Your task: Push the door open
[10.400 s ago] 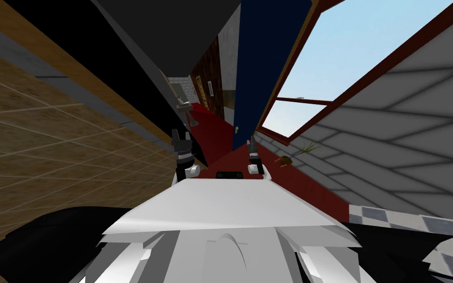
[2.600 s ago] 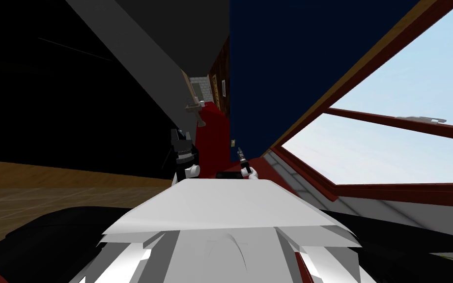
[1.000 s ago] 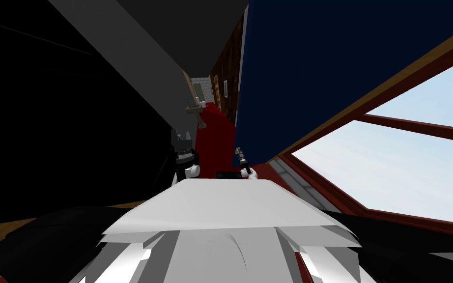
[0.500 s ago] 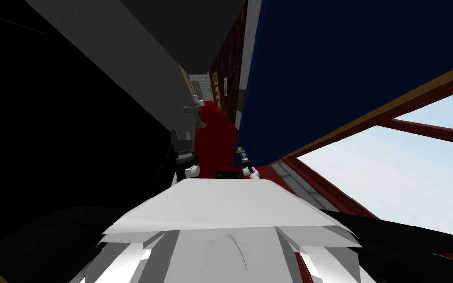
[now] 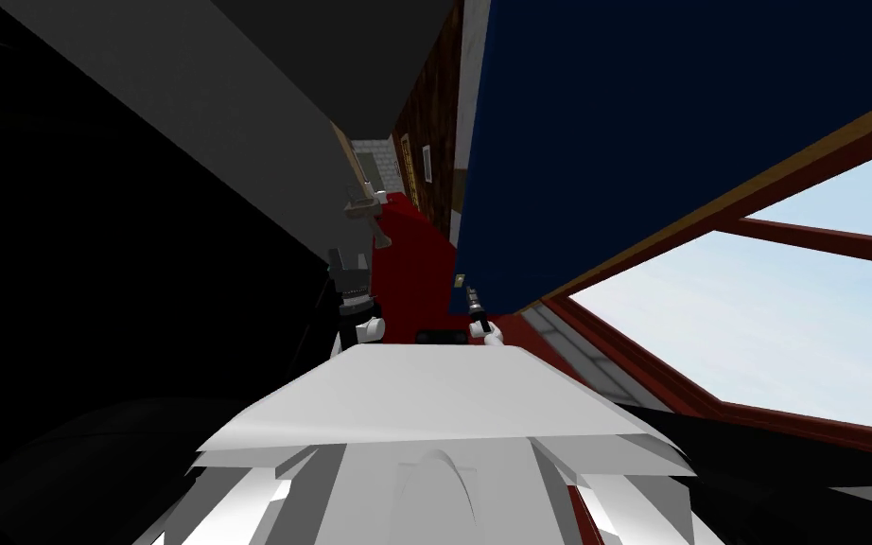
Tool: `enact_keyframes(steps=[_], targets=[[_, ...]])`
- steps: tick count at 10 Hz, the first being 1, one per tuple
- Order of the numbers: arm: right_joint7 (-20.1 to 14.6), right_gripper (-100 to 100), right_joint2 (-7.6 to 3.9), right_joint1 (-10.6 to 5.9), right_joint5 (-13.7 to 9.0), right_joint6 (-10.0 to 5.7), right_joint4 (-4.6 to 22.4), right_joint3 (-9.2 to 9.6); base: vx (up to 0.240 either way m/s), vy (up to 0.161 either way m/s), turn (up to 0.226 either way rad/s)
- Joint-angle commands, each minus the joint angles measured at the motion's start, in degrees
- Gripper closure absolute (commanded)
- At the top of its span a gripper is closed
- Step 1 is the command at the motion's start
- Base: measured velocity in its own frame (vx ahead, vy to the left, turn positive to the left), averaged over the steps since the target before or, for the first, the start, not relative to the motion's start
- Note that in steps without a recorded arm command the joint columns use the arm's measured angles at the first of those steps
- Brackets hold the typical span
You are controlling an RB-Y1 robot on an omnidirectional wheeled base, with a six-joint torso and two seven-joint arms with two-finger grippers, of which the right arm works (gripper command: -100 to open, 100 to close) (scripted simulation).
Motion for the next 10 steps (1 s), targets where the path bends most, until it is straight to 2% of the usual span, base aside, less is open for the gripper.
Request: enact_keyframes(steps=[1,4,5,6,10], targets=[[-0.08,-100,0.24,0.17,-0.23,0.17,-0.31,-0.09,-0.208,0.039,-0.054],[-0.32,-100,2.45,0.45,-0.88,0.59,-1.02,-0.38,-0.270,0.089,-0.072],[-0.30,-100,1.84,0.55,-0.74,0.60,-1.10,-0.29,-0.125,0.060,-0.020],[-0.26,-100,1.28,0.60,-0.84,0.32,-0.94,-0.45,0.093,0.023,0.029],[-0.09,-100,0.73,0.64,-1.03,-0.33,-0.61,-0.83,0.213,0.012,0.024]])
